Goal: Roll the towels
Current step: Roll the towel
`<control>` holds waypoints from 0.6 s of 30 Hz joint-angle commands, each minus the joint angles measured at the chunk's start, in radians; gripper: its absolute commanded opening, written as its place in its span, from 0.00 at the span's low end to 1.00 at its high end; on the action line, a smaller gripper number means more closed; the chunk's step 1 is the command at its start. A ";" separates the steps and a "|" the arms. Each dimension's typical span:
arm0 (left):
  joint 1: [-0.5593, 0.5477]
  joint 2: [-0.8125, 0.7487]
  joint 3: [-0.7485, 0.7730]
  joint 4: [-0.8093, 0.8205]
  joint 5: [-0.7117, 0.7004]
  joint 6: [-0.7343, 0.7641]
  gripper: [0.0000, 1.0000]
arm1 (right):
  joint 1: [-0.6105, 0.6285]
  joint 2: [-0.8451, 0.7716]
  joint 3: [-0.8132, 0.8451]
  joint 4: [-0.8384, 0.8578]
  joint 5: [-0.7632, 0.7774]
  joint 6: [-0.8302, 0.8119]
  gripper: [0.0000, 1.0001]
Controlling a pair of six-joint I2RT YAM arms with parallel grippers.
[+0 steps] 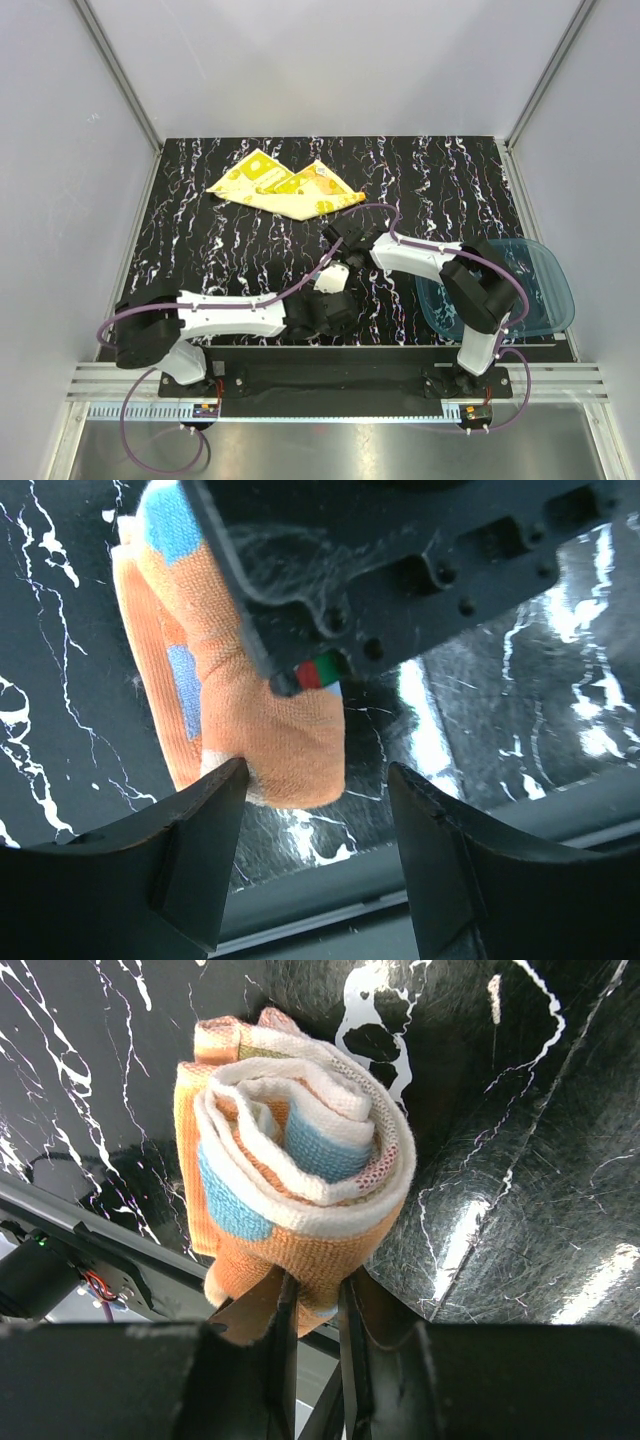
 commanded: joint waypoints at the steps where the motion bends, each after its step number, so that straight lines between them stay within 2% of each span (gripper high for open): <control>1: -0.005 0.037 0.041 0.027 -0.056 0.012 0.64 | 0.016 -0.014 0.018 -0.048 0.033 -0.003 0.00; 6: -0.005 0.108 0.038 -0.008 -0.065 -0.018 0.64 | 0.016 -0.013 0.021 -0.042 0.018 -0.006 0.00; 8: -0.005 0.135 0.030 -0.014 -0.065 -0.024 0.63 | 0.016 -0.014 0.024 -0.042 0.007 -0.015 0.03; 9: -0.005 0.145 0.025 -0.025 -0.065 -0.040 0.63 | 0.016 -0.016 0.029 -0.040 -0.002 -0.017 0.06; 11: -0.008 0.160 0.013 -0.026 -0.064 -0.047 0.63 | 0.016 -0.017 0.033 -0.042 -0.008 -0.023 0.20; 14: -0.008 0.165 -0.019 -0.040 -0.073 -0.095 0.60 | 0.018 -0.025 0.042 -0.051 -0.015 -0.032 0.35; 17: -0.008 0.160 -0.031 -0.048 -0.077 -0.110 0.49 | 0.016 -0.031 0.048 -0.062 -0.016 -0.040 0.43; 18: -0.006 0.160 -0.031 -0.056 -0.080 -0.116 0.40 | 0.015 -0.034 0.050 -0.065 -0.022 -0.040 0.44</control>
